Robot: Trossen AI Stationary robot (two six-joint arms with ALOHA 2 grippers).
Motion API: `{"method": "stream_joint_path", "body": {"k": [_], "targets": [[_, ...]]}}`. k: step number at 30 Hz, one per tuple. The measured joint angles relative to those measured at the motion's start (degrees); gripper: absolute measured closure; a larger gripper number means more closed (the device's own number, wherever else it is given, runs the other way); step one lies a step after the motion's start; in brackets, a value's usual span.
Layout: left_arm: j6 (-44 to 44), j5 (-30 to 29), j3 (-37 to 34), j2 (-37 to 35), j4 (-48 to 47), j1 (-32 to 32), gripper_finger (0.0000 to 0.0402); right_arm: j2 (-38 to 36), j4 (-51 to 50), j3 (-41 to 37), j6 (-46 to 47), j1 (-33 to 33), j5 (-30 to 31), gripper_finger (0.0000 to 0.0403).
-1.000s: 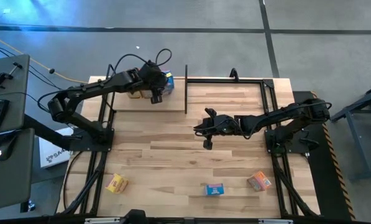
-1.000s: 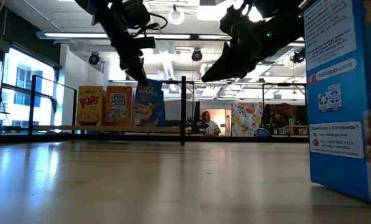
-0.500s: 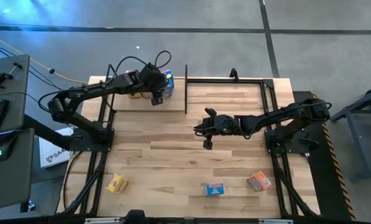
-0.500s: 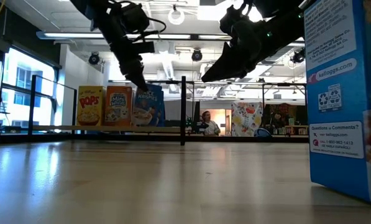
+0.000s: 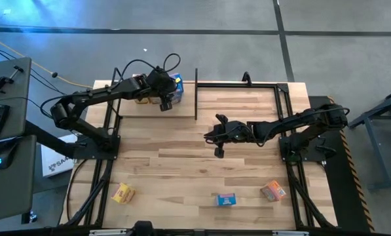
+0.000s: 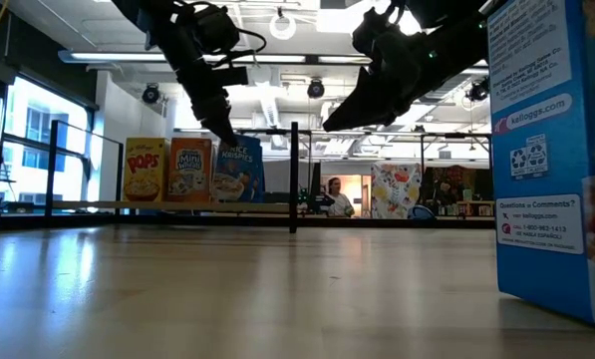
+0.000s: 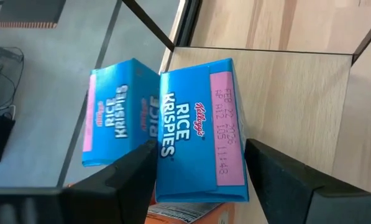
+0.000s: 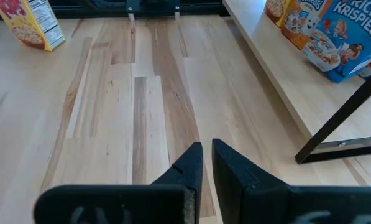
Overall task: Stack cereal on shelf
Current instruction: Put the top blue cereal box on the shelf aligned with the other blue cereal box
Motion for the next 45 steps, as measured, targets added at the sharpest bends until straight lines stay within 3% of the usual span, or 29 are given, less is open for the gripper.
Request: {"method": "stream_joint_path", "body": {"k": [10, 33, 39, 45], "targets": [[-0.39, 0.26, 0.02, 0.00, 0.19, 0.00, 0.0144, 0.00, 0.02, 0.00, 0.01, 0.01, -0.34, 0.0380], [2.03, -1.20, 0.10, -5.25, -1.05, -0.93, 0.0146, 0.00, 0.02, 0.00, 0.38, 0.01, -1.85, 0.0380], [-0.72, 5.09, -0.07, -8.33, -8.32, -5.13, 0.0191, 0.00, 0.02, 0.00, 0.35, 0.01, -1.83, 0.0380], [-1.03, 0.17, -8.48, -6.46, -1.09, -6.54, 0.0275, 0.00, 0.02, 0.00, 0.11, -0.01, -1.81, 0.0380]]}}
